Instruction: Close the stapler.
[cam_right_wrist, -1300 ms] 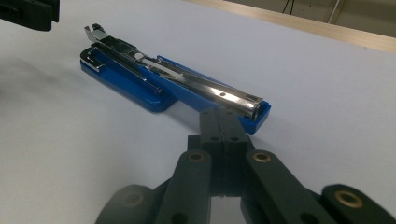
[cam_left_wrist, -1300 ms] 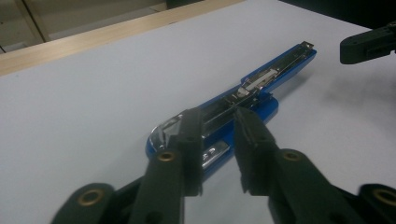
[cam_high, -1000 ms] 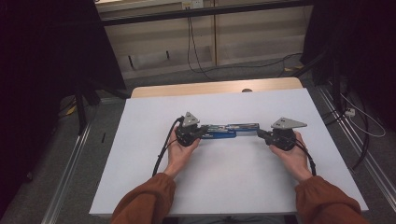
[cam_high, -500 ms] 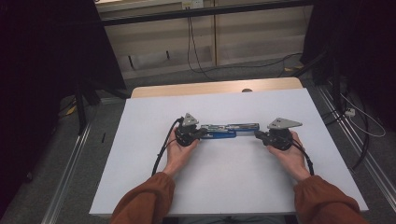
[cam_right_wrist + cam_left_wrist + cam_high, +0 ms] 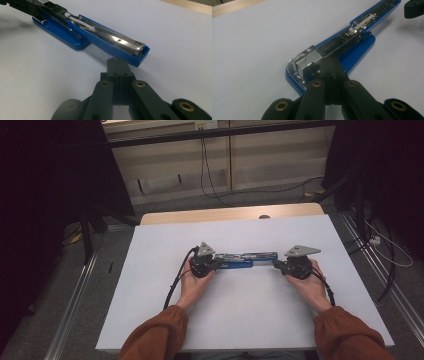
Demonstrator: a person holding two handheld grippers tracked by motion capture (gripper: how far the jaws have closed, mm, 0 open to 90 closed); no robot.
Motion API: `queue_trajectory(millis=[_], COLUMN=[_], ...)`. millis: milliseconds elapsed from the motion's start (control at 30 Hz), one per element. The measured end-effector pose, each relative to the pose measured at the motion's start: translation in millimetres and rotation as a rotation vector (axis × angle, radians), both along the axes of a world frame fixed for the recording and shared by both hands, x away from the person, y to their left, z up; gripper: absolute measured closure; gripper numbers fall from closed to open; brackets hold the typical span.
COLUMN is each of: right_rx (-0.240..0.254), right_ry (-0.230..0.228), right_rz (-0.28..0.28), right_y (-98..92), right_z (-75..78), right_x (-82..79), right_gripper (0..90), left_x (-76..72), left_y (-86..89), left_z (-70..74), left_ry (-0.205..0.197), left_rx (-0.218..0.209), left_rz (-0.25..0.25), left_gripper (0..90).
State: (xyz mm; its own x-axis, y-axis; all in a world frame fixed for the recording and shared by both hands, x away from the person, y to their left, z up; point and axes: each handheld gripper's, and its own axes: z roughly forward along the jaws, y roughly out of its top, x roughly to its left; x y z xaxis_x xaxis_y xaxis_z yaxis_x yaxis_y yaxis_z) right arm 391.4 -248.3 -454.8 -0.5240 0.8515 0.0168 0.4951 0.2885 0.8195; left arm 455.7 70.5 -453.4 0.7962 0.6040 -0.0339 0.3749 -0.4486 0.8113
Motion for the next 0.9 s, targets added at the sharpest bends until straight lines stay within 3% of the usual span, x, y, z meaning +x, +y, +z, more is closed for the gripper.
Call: queue_trajectory(millis=[500, 900], right_rx=[-0.069, -0.070], right_ry=[0.076, 0.107], right_rz=[-0.006, -0.017], right_y=[4.6, 6.8], right_z=[-5.1, -5.7], right_x=[7.2, 12.5], right_gripper=[90.0, 90.0], left_x=[1.1, 0.6], left_y=[1.7, 1.3], left_z=[-0.2, 0.0], left_ry=[0.005, 0.002], left_rx=[-0.006, 0.003], left_rz=[0.000, -0.003], left_gripper=[90.0, 90.0])
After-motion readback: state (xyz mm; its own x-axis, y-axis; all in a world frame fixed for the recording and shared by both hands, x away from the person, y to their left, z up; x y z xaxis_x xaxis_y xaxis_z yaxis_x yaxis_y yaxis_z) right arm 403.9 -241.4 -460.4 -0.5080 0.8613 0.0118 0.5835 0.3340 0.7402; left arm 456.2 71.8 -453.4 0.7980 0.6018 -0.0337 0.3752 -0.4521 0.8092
